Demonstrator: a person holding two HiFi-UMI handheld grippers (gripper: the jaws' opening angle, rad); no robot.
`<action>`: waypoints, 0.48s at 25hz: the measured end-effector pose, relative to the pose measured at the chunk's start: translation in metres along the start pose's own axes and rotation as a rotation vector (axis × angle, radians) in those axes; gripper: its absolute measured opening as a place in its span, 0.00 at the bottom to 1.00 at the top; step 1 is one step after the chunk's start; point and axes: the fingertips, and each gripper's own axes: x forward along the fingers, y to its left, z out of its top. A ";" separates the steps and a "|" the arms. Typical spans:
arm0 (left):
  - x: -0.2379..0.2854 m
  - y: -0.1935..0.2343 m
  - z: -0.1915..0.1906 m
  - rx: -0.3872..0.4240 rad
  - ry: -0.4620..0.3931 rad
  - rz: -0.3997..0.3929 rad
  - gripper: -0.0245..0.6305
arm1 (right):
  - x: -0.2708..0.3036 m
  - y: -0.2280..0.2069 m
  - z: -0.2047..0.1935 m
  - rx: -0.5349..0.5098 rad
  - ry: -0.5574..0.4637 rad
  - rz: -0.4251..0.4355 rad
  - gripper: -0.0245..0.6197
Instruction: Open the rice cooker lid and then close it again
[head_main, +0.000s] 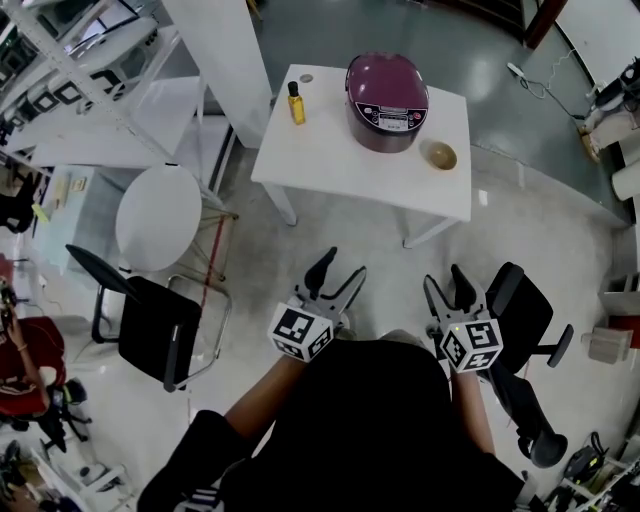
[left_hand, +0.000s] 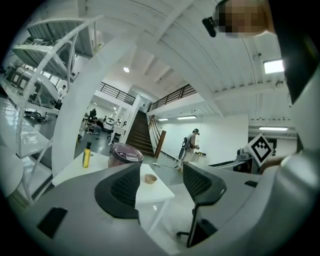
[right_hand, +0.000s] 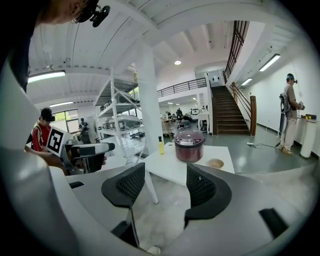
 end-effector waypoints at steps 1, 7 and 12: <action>-0.001 0.002 0.000 -0.005 -0.001 0.000 0.42 | 0.002 0.001 0.001 0.000 0.001 -0.002 0.39; 0.002 0.012 -0.006 -0.018 0.011 -0.005 0.42 | 0.012 0.007 0.003 -0.003 0.013 0.003 0.39; 0.005 0.022 -0.013 -0.026 0.029 0.018 0.42 | 0.025 0.006 0.000 -0.006 0.032 0.020 0.39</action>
